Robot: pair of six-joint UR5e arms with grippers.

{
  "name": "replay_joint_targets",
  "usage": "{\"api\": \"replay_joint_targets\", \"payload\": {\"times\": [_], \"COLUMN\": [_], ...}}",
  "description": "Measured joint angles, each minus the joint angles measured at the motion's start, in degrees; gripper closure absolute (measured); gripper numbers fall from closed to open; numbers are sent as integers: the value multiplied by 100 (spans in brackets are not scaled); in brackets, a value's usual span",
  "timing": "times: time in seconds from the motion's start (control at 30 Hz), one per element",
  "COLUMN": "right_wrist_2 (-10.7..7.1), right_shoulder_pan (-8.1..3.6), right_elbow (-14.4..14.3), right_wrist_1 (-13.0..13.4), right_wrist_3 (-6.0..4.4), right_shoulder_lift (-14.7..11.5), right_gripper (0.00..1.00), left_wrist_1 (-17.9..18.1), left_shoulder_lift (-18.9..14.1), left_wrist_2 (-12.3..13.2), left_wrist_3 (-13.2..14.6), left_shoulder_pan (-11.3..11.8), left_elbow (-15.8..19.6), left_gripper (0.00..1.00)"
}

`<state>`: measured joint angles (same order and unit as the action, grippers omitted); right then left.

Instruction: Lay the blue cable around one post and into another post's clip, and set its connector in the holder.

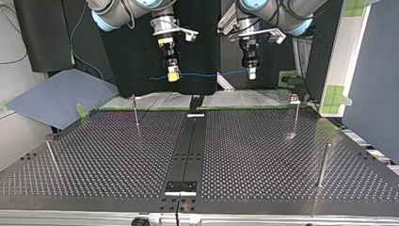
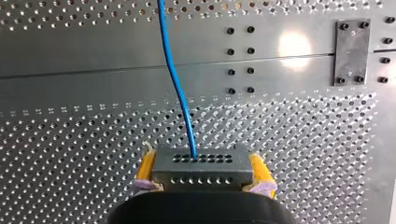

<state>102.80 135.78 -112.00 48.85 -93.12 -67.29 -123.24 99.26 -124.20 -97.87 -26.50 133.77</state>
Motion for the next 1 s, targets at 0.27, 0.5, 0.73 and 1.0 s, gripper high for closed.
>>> {"api": "replay_joint_targets", "payload": {"times": [0.27,0.5,0.73,1.0], "right_wrist_2": [-27,-76,-121,-181], "right_shoulder_pan": [26,42,67,120], "right_elbow": [199,511,840,1247], "right_wrist_1": [-62,-336,-636,-893], "right_wrist_3": [70,148,230,338], "right_shoulder_lift": [0,-1,0,0], "right_gripper": [100,100,100,100], "left_wrist_1": [-412,-714,-959,-1152], "left_shoulder_lift": [-414,-786,-1155,-1359], "left_wrist_2": [189,161,107,103], "left_wrist_3": [11,8,-58,-159], "left_shoulder_pan": [414,786,1062,1167], "left_elbow": [1,-22,-187,-353], "left_gripper": [100,100,100,100]}}
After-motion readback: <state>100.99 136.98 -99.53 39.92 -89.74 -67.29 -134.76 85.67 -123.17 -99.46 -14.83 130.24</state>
